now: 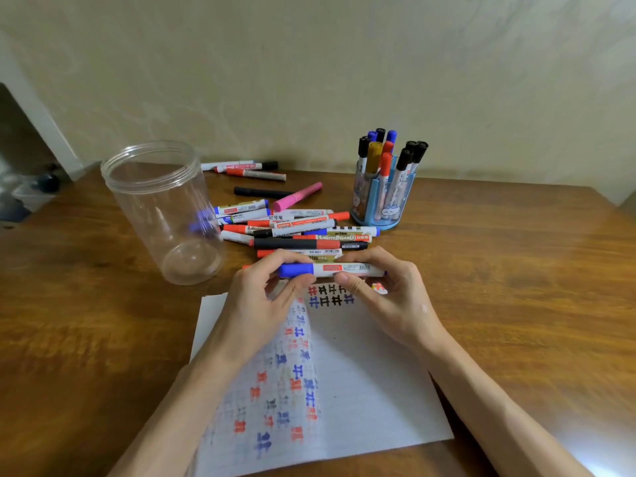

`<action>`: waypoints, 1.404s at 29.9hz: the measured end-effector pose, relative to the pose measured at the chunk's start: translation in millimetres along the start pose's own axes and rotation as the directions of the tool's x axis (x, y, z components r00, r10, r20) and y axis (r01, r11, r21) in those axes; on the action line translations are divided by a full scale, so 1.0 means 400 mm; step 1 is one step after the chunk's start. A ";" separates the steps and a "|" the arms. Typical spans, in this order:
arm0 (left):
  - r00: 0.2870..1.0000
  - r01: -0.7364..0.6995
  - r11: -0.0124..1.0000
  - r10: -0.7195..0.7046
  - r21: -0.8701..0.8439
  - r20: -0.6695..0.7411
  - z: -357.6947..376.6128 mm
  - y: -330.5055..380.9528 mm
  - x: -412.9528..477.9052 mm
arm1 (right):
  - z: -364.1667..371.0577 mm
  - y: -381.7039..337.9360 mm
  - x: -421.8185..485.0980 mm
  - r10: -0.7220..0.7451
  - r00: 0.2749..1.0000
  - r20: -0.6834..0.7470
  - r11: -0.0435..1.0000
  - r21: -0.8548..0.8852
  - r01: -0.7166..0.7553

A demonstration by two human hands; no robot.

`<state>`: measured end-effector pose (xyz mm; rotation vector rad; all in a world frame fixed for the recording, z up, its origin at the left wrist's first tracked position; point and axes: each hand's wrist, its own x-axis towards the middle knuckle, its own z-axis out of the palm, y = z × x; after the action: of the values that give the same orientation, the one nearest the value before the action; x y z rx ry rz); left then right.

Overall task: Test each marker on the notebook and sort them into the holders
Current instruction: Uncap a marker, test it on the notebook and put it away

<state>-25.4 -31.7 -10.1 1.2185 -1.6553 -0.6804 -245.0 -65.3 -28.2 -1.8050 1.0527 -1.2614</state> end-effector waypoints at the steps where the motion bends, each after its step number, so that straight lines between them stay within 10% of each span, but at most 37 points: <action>1: 1.000 0.000 1.000 0.000 -0.025 -0.030 0.003 0.006 0.001 | -0.003 -0.001 0.001 -0.025 1.000 -0.015 1.000 -0.014 0.025; 11: 0.972 -0.073 0.948 -0.003 -0.309 -0.236 -0.041 0.078 0.036 | -0.002 0.008 -0.015 -0.058 0.985 0.164 0.987 -0.140 0.081; 21: 0.714 -0.440 0.887 0.440 0.140 -0.544 -0.327 0.218 0.128 | 0.016 -0.013 -0.010 -0.063 0.985 0.158 0.978 -0.185 0.092; 25: 0.664 -0.347 0.887 0.463 0.306 -0.588 -0.386 0.193 0.145 | 0.029 -0.014 -0.005 -0.061 0.987 0.147 0.974 -0.207 0.091; 38: 0.806 -0.050 0.859 0.336 0.509 -0.488 -0.351 0.050 0.123 | 0.040 -0.008 -0.001 -0.070 0.978 0.196 0.953 -0.277 0.123; 42: 0.665 -0.099 0.795 0.501 0.599 -0.554 -0.303 0.056 0.088 | 0.043 -0.014 0.002 -0.056 0.981 0.186 0.949 -0.296 0.111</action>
<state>73.4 -45.7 70.4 1.2819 -1.3473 0.4831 -227.3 -62.1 -27.8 -2.1717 1.1286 -1.0050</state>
